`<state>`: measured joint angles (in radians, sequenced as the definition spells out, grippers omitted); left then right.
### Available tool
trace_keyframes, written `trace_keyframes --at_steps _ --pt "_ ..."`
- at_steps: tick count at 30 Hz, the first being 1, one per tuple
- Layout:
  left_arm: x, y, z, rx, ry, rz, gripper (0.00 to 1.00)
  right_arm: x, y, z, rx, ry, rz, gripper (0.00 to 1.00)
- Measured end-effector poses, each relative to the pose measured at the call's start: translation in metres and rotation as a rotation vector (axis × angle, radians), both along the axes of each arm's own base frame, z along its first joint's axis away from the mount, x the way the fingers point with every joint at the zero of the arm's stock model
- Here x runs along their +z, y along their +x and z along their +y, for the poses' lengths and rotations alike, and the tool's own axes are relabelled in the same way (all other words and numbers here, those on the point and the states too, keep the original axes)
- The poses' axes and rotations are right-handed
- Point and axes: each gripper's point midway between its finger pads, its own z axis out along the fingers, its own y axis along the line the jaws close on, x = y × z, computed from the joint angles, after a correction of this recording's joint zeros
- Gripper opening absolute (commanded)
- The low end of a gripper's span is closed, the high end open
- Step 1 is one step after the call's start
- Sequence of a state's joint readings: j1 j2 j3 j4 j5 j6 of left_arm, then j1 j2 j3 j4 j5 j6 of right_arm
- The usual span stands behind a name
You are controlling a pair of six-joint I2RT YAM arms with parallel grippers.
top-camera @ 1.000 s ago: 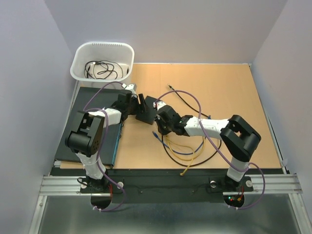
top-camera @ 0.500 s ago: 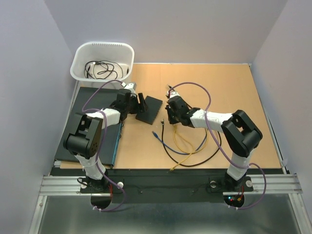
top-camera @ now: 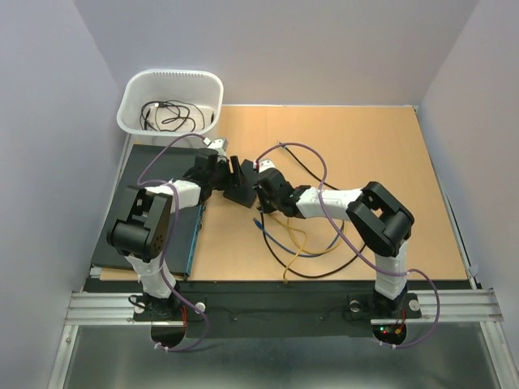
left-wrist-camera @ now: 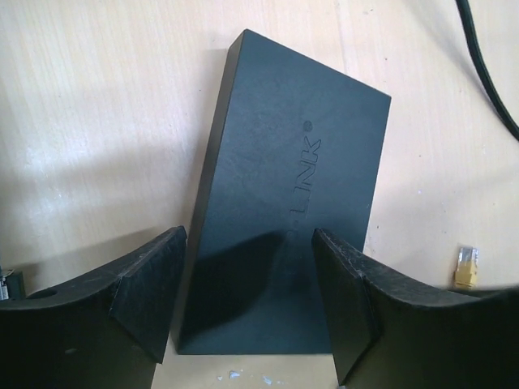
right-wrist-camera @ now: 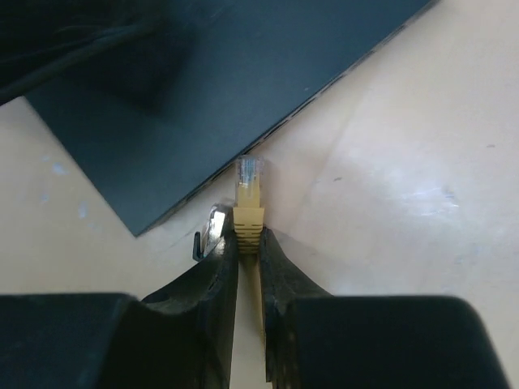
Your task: Insert the plug into the switch port
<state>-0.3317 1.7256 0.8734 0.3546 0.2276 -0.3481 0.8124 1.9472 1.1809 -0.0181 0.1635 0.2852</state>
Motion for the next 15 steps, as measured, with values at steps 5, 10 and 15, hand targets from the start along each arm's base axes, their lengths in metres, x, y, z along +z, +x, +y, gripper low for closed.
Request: trace_keyframes --at_steps 5,10,15 --pt "-0.008 -0.001 0.002 0.002 0.008 0.015 0.73 -0.001 -0.02 0.012 0.045 -0.005 -0.005 0.0" --pt "-0.018 -0.001 0.001 0.006 0.006 0.03 0.73 -0.001 -0.023 0.007 0.041 -0.008 -0.013 0.0" --pt "-0.017 0.004 -0.002 0.012 -0.013 0.014 0.71 -0.001 -0.025 0.004 0.039 -0.008 -0.014 0.0"
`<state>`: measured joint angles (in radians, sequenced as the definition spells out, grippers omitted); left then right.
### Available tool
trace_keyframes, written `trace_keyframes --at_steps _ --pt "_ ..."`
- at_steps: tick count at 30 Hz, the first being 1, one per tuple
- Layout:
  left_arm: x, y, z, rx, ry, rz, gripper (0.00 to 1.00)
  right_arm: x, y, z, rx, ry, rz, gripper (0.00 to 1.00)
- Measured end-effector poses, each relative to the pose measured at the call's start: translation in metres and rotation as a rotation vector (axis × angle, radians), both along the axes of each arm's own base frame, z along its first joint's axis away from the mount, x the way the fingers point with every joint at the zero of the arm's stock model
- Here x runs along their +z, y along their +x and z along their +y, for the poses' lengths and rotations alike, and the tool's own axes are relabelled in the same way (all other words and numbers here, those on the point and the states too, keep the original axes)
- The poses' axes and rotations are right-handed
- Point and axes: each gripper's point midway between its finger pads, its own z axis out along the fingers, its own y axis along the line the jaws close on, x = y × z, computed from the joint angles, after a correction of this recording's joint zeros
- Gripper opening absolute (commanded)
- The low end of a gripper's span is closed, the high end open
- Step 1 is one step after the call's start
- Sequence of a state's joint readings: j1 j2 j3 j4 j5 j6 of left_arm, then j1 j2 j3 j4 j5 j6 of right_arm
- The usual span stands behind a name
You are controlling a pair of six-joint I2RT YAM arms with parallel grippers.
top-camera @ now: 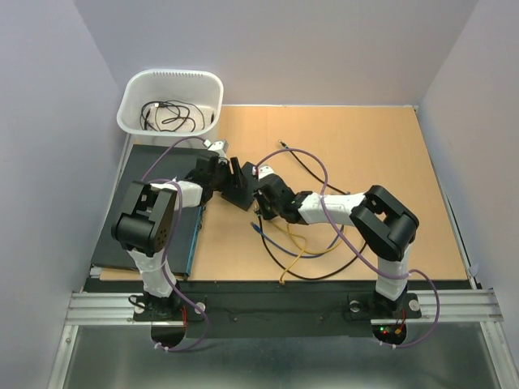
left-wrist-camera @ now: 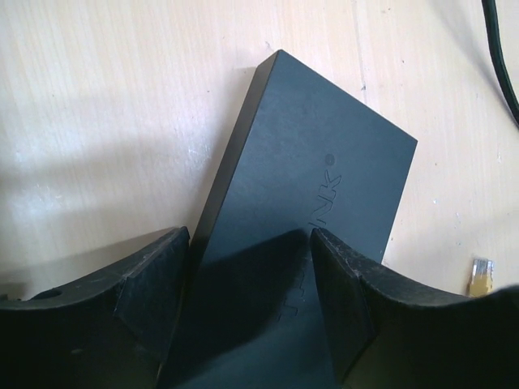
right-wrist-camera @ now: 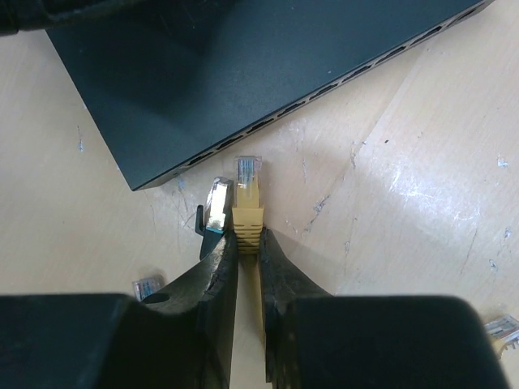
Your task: Insert the plug into the switch port
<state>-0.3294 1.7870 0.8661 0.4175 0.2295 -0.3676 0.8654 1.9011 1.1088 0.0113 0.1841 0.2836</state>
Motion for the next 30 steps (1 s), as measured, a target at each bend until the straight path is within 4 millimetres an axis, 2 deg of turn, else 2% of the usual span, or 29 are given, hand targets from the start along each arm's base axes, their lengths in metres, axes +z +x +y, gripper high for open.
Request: trace_keyframes --at_steps 18,30 --pt "0.0 0.003 -0.002 -0.004 -0.011 -0.013 0.7 0.0 -0.005 0.005 0.071 -0.045 -0.005 0.0" --pt "0.0 0.004 -0.004 -0.01 -0.02 -0.02 0.7 0.001 -0.002 0.01 0.11 -0.098 -0.002 0.0"
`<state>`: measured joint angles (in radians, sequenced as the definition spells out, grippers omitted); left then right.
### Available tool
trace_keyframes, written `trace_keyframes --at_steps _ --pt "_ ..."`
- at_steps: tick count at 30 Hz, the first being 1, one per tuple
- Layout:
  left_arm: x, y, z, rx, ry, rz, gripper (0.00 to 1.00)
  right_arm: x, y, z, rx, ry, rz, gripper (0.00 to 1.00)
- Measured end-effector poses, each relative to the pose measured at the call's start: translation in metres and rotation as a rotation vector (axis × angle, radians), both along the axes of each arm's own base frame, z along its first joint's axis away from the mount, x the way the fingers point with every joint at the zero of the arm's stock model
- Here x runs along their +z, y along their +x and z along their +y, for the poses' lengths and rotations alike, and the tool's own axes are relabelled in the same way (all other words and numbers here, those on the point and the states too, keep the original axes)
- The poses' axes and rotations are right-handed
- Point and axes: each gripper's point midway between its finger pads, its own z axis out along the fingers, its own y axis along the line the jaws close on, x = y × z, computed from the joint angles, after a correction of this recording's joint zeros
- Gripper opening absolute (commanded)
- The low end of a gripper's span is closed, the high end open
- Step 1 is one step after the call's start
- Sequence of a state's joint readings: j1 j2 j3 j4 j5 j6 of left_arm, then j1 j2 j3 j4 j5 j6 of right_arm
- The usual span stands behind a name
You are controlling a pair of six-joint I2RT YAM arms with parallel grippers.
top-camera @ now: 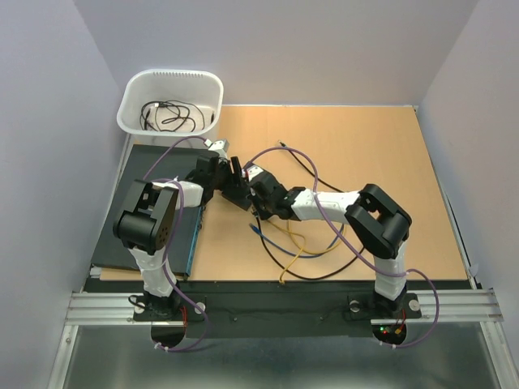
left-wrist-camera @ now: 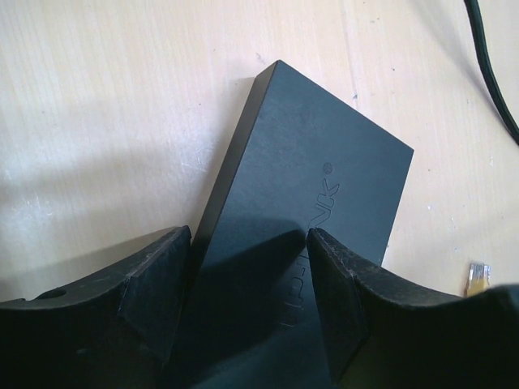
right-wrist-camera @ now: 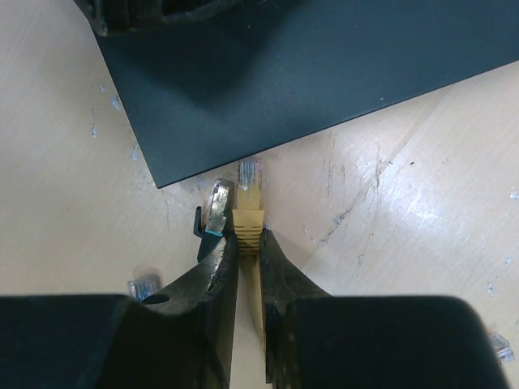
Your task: Insert the plug into the switch port
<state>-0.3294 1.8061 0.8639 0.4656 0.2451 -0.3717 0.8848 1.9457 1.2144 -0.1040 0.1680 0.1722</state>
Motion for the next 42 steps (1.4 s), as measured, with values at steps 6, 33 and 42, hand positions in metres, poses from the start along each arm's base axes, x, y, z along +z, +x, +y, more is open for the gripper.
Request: trace_keyframes --at_steps 6,33,42 --pt "0.0 0.003 -0.004 -0.012 -0.014 -0.014 0.7 0.0 0.004 -0.004 -0.017 -0.027 -0.011 0.01" --pt "0.0 0.003 -0.005 -0.015 -0.015 -0.016 0.7 0.0 0.006 -0.009 -0.074 -0.034 -0.021 0.0" --pt "0.0 0.002 -0.005 -0.016 -0.015 -0.015 0.7 -0.001 0.004 -0.017 -0.103 -0.018 -0.002 0.0"
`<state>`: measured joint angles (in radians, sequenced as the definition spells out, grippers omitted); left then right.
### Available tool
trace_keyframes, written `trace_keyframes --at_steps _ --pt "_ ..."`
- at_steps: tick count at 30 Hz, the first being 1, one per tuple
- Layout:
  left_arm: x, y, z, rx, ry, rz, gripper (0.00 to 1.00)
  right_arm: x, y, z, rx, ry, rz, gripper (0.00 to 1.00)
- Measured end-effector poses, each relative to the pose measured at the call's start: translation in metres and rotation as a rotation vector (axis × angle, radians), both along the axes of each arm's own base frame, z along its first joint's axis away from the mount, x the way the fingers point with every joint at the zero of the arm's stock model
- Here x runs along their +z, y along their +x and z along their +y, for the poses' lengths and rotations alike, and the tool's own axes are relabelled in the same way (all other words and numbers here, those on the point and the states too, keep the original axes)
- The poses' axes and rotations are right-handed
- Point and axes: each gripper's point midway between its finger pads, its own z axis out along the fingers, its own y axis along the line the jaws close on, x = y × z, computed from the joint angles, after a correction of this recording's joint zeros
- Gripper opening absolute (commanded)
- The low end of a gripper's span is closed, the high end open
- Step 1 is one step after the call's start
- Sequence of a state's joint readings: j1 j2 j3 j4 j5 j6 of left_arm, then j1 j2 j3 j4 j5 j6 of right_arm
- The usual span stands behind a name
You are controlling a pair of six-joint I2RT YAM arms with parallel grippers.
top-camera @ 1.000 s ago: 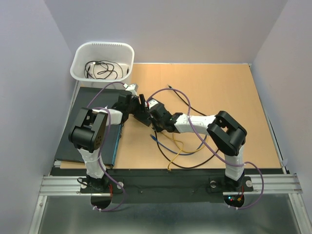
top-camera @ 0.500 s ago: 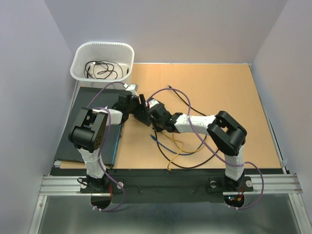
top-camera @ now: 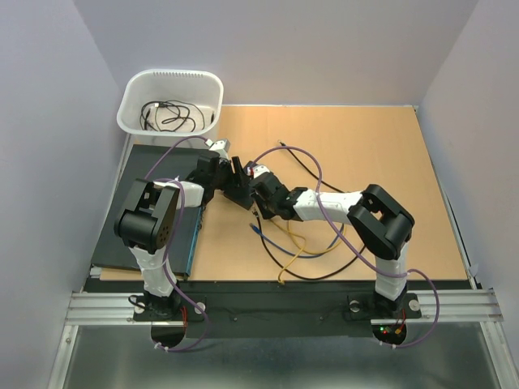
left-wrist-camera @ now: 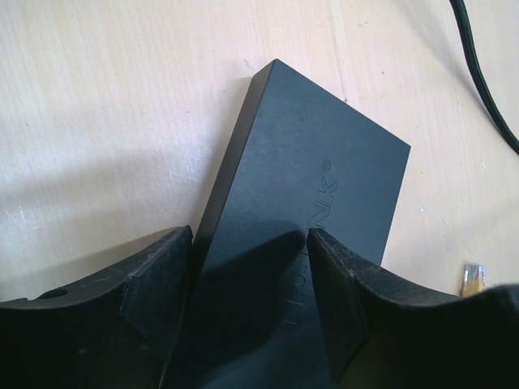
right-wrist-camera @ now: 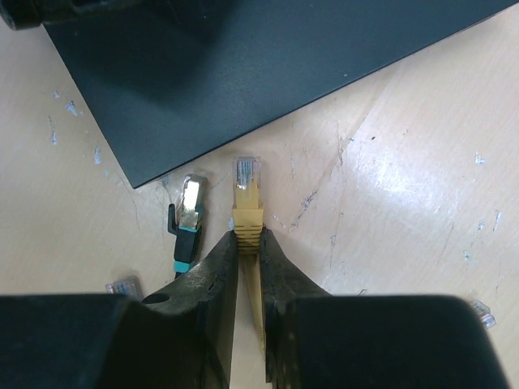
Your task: Insert the plug into the switch port
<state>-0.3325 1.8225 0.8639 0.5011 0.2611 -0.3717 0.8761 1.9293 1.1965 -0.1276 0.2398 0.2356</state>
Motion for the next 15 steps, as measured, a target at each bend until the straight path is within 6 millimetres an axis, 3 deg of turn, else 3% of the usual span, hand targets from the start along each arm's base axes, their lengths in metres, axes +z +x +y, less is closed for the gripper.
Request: trace_keyframes --at_steps 15 --pt "-0.0004 0.0002 -0.0002 -0.001 0.0 0.0 0.7 0.0006 0.0035 0.0072 0.017 0.003 0.001 0.0"
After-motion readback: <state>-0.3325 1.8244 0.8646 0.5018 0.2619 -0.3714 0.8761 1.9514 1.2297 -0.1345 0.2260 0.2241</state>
